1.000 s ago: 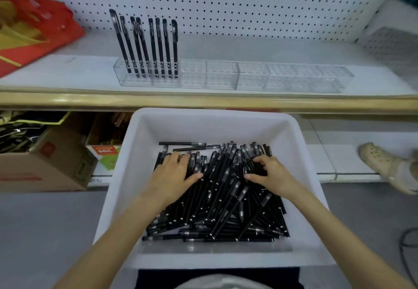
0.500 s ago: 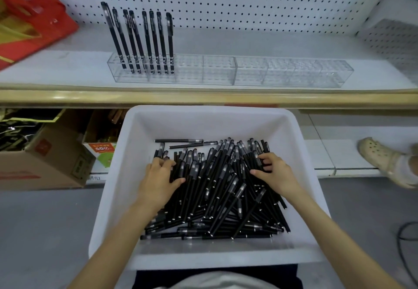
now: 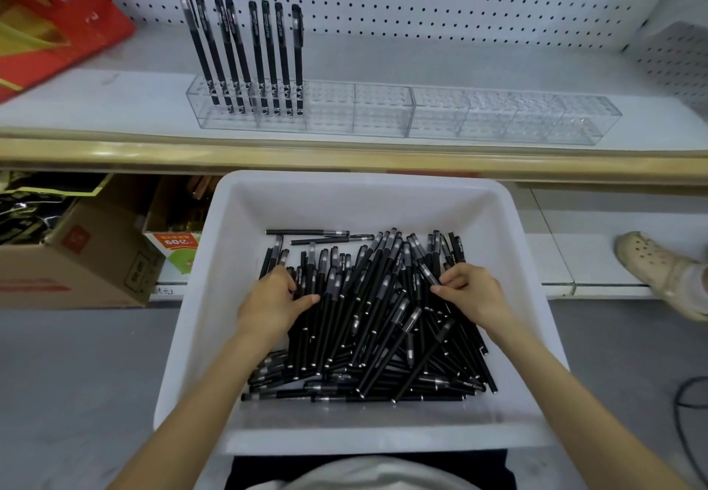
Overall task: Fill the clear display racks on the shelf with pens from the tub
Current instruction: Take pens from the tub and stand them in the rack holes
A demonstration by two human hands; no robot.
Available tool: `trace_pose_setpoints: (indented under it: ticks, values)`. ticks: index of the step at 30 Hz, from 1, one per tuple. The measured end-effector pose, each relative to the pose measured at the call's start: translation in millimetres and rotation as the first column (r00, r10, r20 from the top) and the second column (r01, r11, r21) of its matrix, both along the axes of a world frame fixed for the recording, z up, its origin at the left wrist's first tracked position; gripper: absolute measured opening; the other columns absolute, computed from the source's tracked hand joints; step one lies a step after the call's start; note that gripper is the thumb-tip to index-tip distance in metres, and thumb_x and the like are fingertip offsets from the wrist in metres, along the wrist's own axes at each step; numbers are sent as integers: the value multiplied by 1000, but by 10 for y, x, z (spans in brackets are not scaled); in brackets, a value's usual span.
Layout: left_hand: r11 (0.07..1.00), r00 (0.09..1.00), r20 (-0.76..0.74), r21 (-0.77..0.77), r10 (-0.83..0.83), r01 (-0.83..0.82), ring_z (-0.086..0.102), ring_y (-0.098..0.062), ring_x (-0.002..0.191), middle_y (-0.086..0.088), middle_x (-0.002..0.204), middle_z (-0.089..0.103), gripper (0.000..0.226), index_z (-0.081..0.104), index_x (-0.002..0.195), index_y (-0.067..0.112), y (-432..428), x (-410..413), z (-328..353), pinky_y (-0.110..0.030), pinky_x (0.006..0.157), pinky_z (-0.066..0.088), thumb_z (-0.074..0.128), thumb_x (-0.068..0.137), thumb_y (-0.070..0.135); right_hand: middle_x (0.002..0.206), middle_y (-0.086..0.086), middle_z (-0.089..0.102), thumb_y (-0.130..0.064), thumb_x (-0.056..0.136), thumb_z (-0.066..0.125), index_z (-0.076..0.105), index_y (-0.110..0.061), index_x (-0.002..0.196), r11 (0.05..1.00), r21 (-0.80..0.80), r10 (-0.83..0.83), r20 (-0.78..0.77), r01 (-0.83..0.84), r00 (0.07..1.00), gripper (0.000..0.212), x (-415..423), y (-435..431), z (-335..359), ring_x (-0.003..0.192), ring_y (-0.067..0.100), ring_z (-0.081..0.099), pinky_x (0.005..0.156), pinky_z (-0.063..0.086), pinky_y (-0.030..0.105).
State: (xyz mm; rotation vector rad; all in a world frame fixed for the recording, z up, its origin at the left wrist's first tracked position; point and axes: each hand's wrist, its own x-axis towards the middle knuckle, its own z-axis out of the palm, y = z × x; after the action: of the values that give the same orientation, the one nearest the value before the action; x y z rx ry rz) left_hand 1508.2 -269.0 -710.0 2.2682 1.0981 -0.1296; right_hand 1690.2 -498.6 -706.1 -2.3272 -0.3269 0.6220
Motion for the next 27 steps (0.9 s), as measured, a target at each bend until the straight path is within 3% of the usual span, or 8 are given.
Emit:
trace_pose_setpoints:
  ticks: [5,8,12,15,21,25,27]
  values:
    - [1000,994,-111,-22,-10,8,61,-19,93,1,89,63,33,56,75,18,-20,47,20,-32,77,51,66,84,48,79,-2,61,-21,82,74,66,-14,89,1000,12,3,-4,-3,1000,13,0,-1,11,75,3,54,61,37,11]
    - [989,999,-46,-143,24,-30,63,-18,88,3,80,62,30,61,68,17,22,38,-16,-35,76,56,70,84,41,79,-4,60,-21,83,73,65,-15,88,1000,27,0,-6,0,1000,11,-7,-6,23,75,4,54,62,38,11]
    - [924,991,42,-370,125,-100,64,-14,70,-7,78,66,22,67,76,6,60,10,85,-19,48,53,70,86,25,84,0,69,-19,87,69,62,-11,94,996,87,-7,-49,12,999,13,-3,-5,101,85,16,64,73,50,27]
    - [848,978,104,-520,181,-102,61,-13,64,-9,73,65,16,68,78,3,89,-16,215,-21,52,53,68,88,16,85,6,72,-13,88,67,58,-9,96,986,165,-9,-94,25,995,13,-13,50,254,86,25,68,78,57,42]
    - [667,926,285,-743,246,51,66,-13,68,-11,80,70,12,68,96,0,191,-105,619,-23,64,56,62,89,7,80,5,71,-7,81,73,69,-9,95,935,350,104,-145,-47,984,15,38,332,753,71,8,68,59,55,18]
    - [472,836,390,-862,386,184,68,-17,77,-13,89,70,41,70,108,2,310,-153,824,-23,68,56,78,73,22,77,1,74,-8,75,76,72,-10,85,872,488,161,-203,-43,966,11,112,593,1062,70,9,69,61,55,18]
    - [457,787,440,-859,433,230,70,-20,79,-18,93,71,67,71,107,3,356,-142,907,-25,69,57,92,51,34,77,5,73,-11,70,78,70,-6,81,835,548,195,-217,-46,956,15,166,756,1217,68,12,68,61,55,18]
